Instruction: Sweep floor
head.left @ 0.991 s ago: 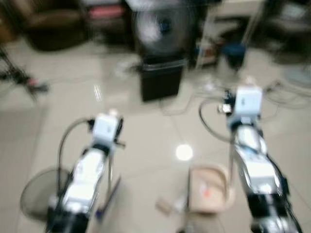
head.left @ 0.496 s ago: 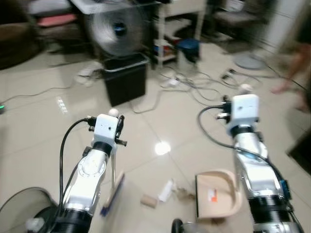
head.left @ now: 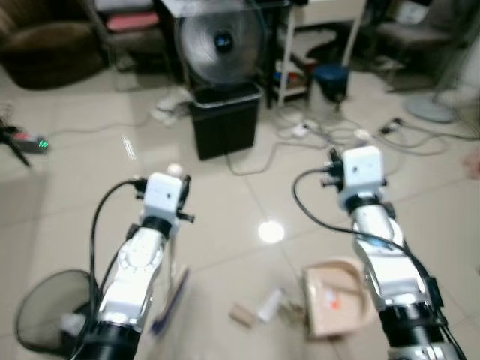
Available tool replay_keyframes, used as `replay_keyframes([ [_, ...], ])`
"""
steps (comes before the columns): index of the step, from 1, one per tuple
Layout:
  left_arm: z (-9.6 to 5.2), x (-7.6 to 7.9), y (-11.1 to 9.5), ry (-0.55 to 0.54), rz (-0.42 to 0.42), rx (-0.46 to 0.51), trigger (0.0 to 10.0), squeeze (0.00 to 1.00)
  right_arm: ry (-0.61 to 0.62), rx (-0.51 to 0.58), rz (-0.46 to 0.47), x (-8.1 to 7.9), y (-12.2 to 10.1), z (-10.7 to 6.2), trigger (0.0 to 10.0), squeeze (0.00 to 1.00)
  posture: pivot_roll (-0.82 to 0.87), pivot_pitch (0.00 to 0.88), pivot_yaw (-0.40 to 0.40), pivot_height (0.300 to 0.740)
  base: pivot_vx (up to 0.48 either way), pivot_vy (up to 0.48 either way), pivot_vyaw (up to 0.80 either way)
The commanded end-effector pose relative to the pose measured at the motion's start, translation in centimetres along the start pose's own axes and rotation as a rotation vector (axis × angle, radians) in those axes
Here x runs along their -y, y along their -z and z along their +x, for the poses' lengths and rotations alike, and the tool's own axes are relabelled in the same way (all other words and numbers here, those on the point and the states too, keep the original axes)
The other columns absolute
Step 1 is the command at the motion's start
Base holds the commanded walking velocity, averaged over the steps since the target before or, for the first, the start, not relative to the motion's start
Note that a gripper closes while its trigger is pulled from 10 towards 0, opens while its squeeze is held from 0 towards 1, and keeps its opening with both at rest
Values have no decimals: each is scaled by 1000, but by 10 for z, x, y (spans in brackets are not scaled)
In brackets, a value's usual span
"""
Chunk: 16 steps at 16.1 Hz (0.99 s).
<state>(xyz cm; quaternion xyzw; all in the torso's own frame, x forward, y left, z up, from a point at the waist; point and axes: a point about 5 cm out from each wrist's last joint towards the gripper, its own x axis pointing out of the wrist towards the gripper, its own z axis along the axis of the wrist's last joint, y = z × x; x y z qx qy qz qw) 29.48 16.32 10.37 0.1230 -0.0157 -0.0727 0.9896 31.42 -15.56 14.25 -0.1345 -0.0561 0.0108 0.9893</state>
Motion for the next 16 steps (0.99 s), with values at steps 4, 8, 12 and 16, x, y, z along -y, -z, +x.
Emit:
replay_keyframes([
  [4,3,0,-9,-8,6,33,10000,0,-43,39,24,0,-6,0,10000,0,-77,24,29,740,254,0,577],
  [8,1,-8,-5,-44,30,6,10000,0,-67,51,90,-5,-7,-1,10000,0,-62,37,22,740,0,0,0],
  [12,6,-15,-4,-107,32,13,10000,0,-22,94,66,-1,-3,2,10000,0,-24,61,11,740,0,0,0],
  [16,13,-12,-5,-114,14,50,10000,0,-84,136,80,-6,-1,10,10000,0,-21,125,-3,740,0,0,0],
])
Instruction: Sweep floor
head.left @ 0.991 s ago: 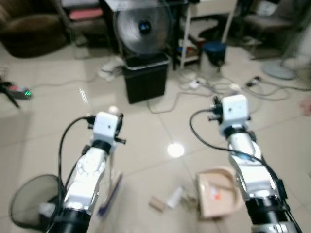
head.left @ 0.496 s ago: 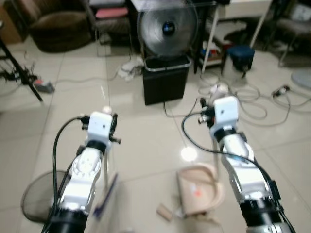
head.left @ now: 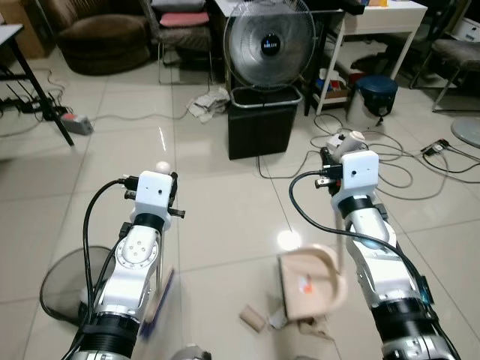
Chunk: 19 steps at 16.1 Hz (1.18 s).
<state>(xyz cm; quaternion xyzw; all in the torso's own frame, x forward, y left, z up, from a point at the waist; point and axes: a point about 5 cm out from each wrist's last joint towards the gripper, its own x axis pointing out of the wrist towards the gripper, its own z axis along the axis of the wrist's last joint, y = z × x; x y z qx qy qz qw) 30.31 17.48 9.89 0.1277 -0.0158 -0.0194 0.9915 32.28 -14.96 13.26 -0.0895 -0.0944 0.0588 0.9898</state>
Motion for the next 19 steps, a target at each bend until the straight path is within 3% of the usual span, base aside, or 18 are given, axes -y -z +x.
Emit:
replay_keyframes([
  [1,7,3,-13,4,2,64,10000,0,-31,51,-29,-1,-7,6,10000,0,-16,144,-2,740,0,0,0],
  [6,1,12,-3,59,-6,68,10000,0,-152,122,-76,-22,-3,11,10000,0,-17,265,62,740,0,0,0],
  [8,-2,19,-1,70,-12,78,10000,0,-135,137,-33,-28,-1,9,10000,0,4,286,63,740,0,0,0],
  [12,-3,33,-2,92,-44,103,10000,0,-190,172,-22,-59,5,2,10000,0,15,307,68,740,0,0,0],
  [15,-1,47,1,89,-34,96,10000,0,-278,182,-134,-86,9,-3,10000,0,9,307,72,740,0,0,0],
  [17,0,50,2,83,-15,93,10000,0,-295,204,-215,-90,10,-4,10000,0,5,310,75,740,0,0,0],
  [19,0,51,4,73,-28,82,10000,0,-255,199,-205,-86,12,-5,10000,0,6,304,76,740,0,0,0],
])
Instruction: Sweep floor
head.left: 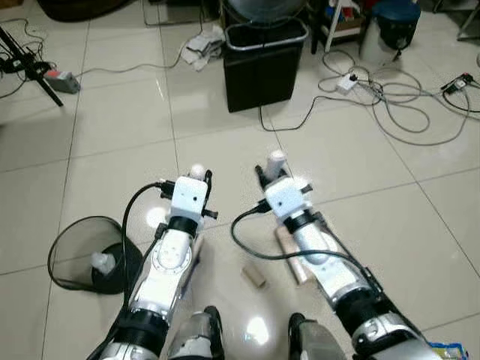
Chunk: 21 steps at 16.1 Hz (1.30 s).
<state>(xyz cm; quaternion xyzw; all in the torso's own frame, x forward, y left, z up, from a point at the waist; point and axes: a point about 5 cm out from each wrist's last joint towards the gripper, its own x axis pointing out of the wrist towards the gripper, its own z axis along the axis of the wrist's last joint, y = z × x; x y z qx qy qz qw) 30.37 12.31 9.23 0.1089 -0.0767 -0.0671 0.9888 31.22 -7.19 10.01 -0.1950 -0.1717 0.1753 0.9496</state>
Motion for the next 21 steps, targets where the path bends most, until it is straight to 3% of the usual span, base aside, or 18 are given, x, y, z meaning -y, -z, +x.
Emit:
replay_keyframes([
  [1,-4,-1,12,-42,-9,-73,10000,0,16,19,-1,-1,-2,1,10000,0,9,301,76,740,0,0,0],
  [4,-3,2,17,-142,-129,-141,10000,0,99,-9,73,-3,1,0,10000,0,13,299,75,740,0,0,0],
  [7,-4,10,25,-241,-362,-245,10000,0,138,-16,129,-4,1,0,10000,0,13,301,74,740,0,0,0],
  [8,-4,10,25,-254,-386,-253,10000,0,138,-15,130,-4,0,0,10000,0,13,301,74,740,0,0,0],
  [10,-3,6,27,-396,-551,-304,10000,0,138,-22,141,-9,2,-3,10000,0,16,302,74,740,0,0,0],
  [12,-2,8,26,-392,-603,-309,10000,0,141,-33,154,-11,4,-5,10000,0,18,302,72,740,0,0,0],
  [14,-1,13,24,-400,-714,-324,10000,0,153,-48,176,-10,7,-6,10000,0,18,301,71,740,0,0,0],
  [18,4,16,16,-398,-835,-305,10000,0,176,-60,236,-8,9,-6,10000,0,16,294,66,740,0,0,0],
  [19,8,16,13,-355,-842,-289,10000,0,193,-50,260,-4,8,-5,10000,0,15,283,65,740,0,0,0],
  [21,18,10,3,-281,-766,-216,10000,0,223,-1,310,8,2,-2,10000,0,7,253,64,740,0,0,0],
])
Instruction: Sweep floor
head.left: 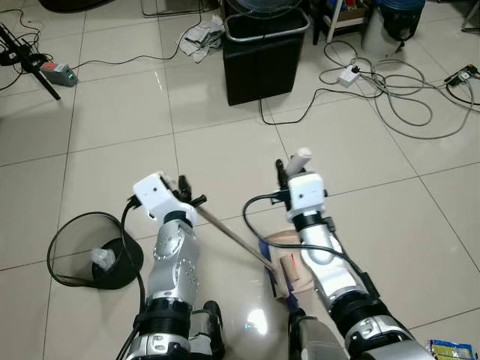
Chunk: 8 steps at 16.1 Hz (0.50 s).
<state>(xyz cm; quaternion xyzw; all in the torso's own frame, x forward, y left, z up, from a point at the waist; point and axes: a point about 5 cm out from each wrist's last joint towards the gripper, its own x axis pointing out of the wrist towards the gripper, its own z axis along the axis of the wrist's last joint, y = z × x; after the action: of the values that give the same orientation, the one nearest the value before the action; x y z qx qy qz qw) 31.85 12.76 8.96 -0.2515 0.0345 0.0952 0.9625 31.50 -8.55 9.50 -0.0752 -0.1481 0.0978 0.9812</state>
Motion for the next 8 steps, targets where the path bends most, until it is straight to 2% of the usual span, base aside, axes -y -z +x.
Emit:
replay_keyframes([
  [1,2,15,4,86,-24,-28,10000,0,33,48,103,-1,-9,3,10000,0,6,245,63,740,0,0,0],
  [2,3,17,0,102,-11,-16,10000,0,40,58,111,2,-11,4,10000,0,6,245,63,740,0,0,0],
  [4,16,27,-26,290,179,67,10000,0,93,112,131,27,-19,8,10000,0,-5,196,65,740,0,0,0],
  [8,28,33,-54,442,304,117,10000,0,137,137,151,51,-24,7,10000,0,-12,130,70,740,0,0,0],
])
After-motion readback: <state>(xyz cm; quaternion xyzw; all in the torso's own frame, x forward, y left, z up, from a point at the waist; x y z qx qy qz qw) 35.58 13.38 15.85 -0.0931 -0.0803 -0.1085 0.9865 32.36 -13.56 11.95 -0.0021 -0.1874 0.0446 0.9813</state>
